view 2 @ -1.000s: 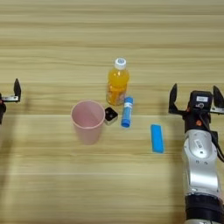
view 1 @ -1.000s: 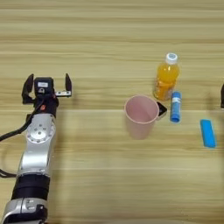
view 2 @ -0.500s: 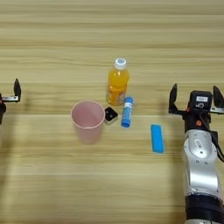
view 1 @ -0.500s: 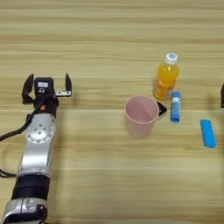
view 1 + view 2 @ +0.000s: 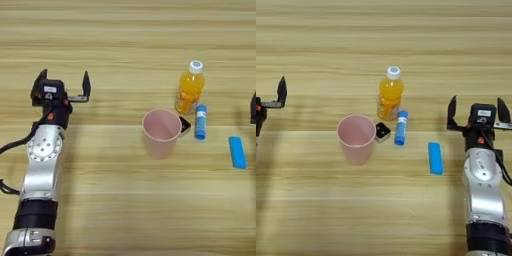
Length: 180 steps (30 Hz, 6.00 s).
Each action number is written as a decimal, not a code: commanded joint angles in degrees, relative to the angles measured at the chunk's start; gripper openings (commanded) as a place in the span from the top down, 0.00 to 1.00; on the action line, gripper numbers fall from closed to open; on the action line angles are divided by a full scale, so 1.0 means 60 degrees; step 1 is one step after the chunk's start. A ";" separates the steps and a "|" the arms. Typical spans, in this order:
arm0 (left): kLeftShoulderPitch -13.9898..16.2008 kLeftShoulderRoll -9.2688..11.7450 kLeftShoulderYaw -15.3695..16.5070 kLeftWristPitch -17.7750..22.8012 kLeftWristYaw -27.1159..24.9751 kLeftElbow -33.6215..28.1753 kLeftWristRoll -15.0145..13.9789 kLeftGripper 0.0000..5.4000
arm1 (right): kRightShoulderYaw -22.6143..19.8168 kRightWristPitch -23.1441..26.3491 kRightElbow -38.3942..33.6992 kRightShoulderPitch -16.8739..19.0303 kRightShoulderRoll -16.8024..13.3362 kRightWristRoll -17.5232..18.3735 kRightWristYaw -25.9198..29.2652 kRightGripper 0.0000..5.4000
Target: Move the objects on the table
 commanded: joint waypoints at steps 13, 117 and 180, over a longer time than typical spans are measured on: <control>0.2286 0.2232 0.0047 0.1305 -0.3239 -0.2742 -0.1183 0.00 | 0.0442 0.0210 -0.0070 -0.0219 0.0406 -0.0396 -0.0512 0.00; 0.0596 0.0601 -0.4108 0.0011 -0.4768 0.1055 0.0928 0.00 | 0.0839 0.0708 -0.0612 -0.0230 0.0847 -0.0707 -0.0944 0.00; -0.0456 -0.0048 -0.2321 -0.0510 -0.1724 0.2867 0.1263 0.22 | 0.0891 0.0908 -0.0906 -0.0152 0.0924 -0.0778 -0.0962 0.00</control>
